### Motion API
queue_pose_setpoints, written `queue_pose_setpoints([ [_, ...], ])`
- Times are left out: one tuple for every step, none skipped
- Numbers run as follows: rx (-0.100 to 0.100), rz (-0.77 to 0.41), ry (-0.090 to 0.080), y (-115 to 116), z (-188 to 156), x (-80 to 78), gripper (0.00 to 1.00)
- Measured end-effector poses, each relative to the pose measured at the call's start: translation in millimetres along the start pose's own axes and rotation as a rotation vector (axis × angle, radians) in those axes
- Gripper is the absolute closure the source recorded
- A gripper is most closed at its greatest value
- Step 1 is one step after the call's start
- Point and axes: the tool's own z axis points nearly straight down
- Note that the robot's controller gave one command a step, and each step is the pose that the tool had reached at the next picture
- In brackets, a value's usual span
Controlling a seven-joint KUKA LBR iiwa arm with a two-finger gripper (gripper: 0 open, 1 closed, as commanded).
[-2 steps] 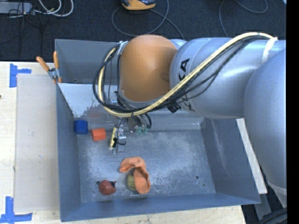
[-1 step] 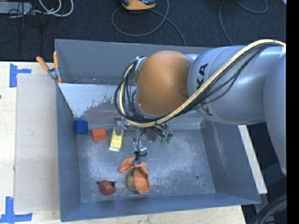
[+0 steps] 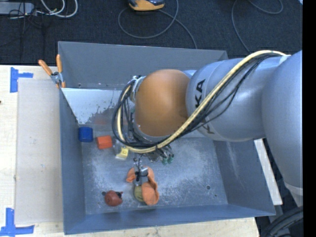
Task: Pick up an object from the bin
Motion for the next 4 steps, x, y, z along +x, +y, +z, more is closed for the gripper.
queue_pose_setpoints([
  [-0.008, -0.136, -0.001, 43, 9, -6.5, 0.00],
  [-0.003, -0.297, -0.001, 6, 31, 42.8, 0.00],
  [-0.004, -0.347, 0.004, -9, 39, 62.9, 0.00],
  [-0.005, -0.420, -0.001, -58, 36, 33.8, 0.00],
])
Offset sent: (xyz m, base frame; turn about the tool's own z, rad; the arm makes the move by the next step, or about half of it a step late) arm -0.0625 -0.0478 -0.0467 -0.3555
